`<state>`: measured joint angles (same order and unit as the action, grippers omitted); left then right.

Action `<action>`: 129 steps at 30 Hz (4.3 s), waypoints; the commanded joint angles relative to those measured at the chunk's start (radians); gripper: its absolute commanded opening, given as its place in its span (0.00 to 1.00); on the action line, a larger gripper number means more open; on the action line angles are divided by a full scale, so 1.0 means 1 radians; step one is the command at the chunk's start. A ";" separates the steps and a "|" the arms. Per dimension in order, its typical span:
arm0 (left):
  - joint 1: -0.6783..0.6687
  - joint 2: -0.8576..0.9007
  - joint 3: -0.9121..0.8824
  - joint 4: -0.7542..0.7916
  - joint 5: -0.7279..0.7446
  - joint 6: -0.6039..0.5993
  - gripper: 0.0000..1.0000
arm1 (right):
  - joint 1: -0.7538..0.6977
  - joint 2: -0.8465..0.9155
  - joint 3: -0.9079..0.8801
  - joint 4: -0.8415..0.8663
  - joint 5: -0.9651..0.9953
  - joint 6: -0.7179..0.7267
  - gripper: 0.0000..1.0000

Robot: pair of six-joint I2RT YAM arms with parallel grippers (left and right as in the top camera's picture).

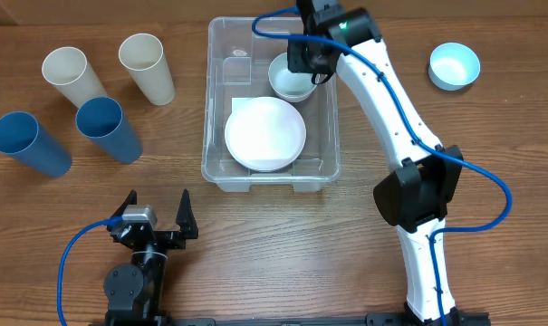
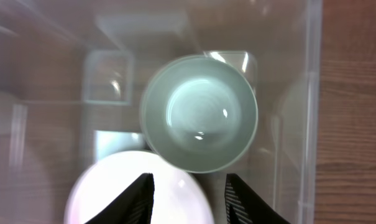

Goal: Pack container
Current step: 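Release the grey bowl and move the right gripper to the light-blue bowl, then grasp the light-blue bowl rim and carry it over the bin, then lower the light-blue bowl onto the grey bowl and release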

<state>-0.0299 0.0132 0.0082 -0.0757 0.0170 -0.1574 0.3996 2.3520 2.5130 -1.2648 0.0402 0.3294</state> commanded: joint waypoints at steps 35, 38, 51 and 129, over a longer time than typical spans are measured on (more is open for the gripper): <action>0.010 -0.007 -0.003 -0.002 -0.006 0.008 1.00 | -0.689 0.068 -0.014 -0.153 -0.043 0.129 0.37; 0.010 -0.007 -0.003 -0.002 -0.006 0.008 1.00 | -0.690 0.068 -0.113 -0.046 -0.046 0.168 0.38; 0.010 -0.007 -0.003 -0.002 -0.006 0.008 1.00 | -0.690 0.111 -0.196 0.150 -0.011 0.249 0.46; 0.010 -0.007 -0.003 -0.002 -0.006 0.008 1.00 | -0.010 0.019 -0.026 0.106 -0.035 0.036 0.59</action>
<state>-0.0299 0.0132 0.0082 -0.0757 0.0170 -0.1574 0.3565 2.4142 2.3806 -1.1294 0.0544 0.3946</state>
